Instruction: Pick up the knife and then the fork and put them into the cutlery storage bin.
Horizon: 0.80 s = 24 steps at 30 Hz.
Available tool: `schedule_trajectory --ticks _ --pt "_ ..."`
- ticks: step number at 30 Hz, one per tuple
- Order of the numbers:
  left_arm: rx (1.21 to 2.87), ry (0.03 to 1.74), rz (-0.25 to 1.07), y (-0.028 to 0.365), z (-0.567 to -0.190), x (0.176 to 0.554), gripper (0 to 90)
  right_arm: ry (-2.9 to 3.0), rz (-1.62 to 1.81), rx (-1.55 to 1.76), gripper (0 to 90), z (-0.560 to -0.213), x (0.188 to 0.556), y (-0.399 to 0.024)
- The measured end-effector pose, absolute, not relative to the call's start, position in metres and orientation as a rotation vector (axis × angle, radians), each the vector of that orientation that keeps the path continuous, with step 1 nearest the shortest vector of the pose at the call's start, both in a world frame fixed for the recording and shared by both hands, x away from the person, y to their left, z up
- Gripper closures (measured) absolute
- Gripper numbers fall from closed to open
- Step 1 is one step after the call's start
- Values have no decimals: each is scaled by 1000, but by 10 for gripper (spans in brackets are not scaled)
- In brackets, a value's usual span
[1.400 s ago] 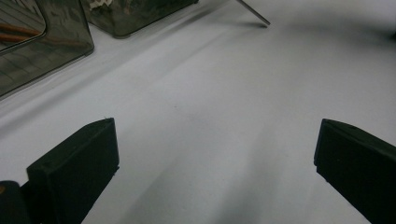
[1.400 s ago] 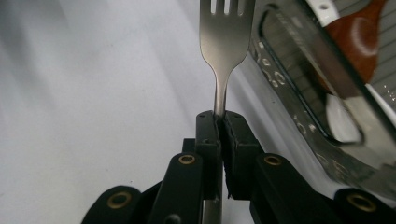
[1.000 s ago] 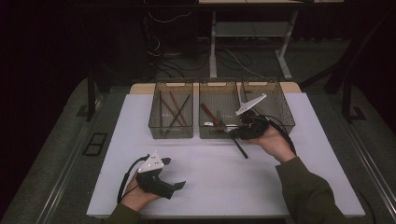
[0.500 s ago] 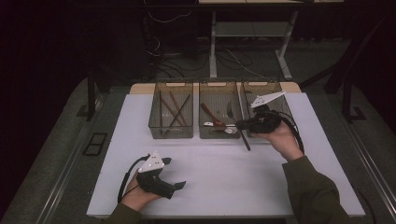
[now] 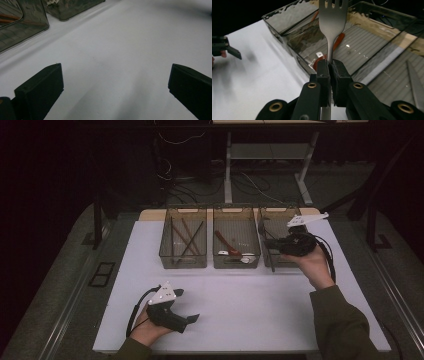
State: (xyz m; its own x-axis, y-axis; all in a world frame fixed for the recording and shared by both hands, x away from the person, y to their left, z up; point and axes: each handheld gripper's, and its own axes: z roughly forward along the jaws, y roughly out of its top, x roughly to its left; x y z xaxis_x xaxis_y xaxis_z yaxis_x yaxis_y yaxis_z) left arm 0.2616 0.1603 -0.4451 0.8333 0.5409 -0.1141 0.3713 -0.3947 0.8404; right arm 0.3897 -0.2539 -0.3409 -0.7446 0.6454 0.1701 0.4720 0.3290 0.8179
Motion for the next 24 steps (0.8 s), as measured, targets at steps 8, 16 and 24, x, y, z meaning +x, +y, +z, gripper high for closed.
schedule_trajectory --ticks 8,16,24 --pt "2032 670 213 160 -445 262 0 2306 1431 1064 846 -330 388 -276" --pt "2026 674 211 159 -446 262 0 2209 1440 1086 846 -319 390 -295" --pt "2023 680 212 159 -446 262 0 2128 1375 1111 845 -307 406 -315"
